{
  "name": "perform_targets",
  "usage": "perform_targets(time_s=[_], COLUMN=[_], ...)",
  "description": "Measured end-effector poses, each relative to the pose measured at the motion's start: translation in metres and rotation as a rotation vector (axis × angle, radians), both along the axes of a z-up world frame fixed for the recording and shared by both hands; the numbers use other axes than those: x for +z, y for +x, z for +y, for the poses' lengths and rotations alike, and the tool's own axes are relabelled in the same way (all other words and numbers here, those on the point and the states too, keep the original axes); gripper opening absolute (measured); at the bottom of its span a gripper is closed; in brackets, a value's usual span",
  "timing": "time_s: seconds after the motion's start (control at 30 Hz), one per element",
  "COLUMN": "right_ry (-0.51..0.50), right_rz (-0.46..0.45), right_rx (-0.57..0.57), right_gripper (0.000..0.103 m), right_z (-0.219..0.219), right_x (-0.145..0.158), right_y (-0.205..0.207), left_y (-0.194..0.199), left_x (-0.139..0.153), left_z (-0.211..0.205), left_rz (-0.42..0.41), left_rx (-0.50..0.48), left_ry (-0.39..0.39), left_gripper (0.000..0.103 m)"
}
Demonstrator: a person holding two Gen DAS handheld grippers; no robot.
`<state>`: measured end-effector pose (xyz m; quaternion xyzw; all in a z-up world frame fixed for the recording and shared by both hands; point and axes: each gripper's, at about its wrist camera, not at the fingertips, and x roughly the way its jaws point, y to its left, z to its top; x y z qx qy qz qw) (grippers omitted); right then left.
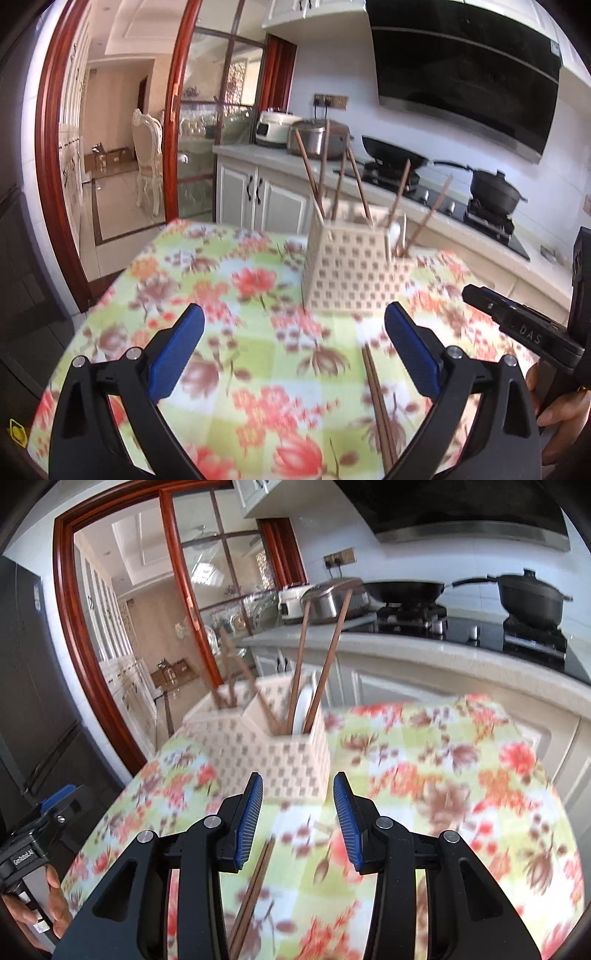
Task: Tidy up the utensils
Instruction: 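Raise both open tools and move them toward the last chopsticks on the table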
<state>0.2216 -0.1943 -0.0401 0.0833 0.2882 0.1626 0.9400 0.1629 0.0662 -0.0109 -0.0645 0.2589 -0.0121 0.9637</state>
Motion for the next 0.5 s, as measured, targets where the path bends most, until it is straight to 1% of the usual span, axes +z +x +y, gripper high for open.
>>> perform_targets(time_s=[0.13, 0.3, 0.5], right_ry=[-0.008, -0.032, -0.065], right_rz=[0.064, 0.122, 0.184], right_rx=[0.011, 0.027, 0.044], right_gripper=[0.040, 0.040, 0.039], right_z=[0.006, 0.016, 0.033], right_x=[-0.027, -0.052, -0.074], right_y=[-0.011, -0.014, -0.010], left_y=[-0.006, -0.002, 0.001], left_x=[-0.026, -0.055, -0.069], left_z=[-0.008, -0.012, -0.015], left_rz=[0.056, 0.113, 0.132], left_rx=[-0.024, -0.027, -0.019], left_ry=[0.024, 0.038, 0.077], left_gripper=[0.095, 0.095, 0.095])
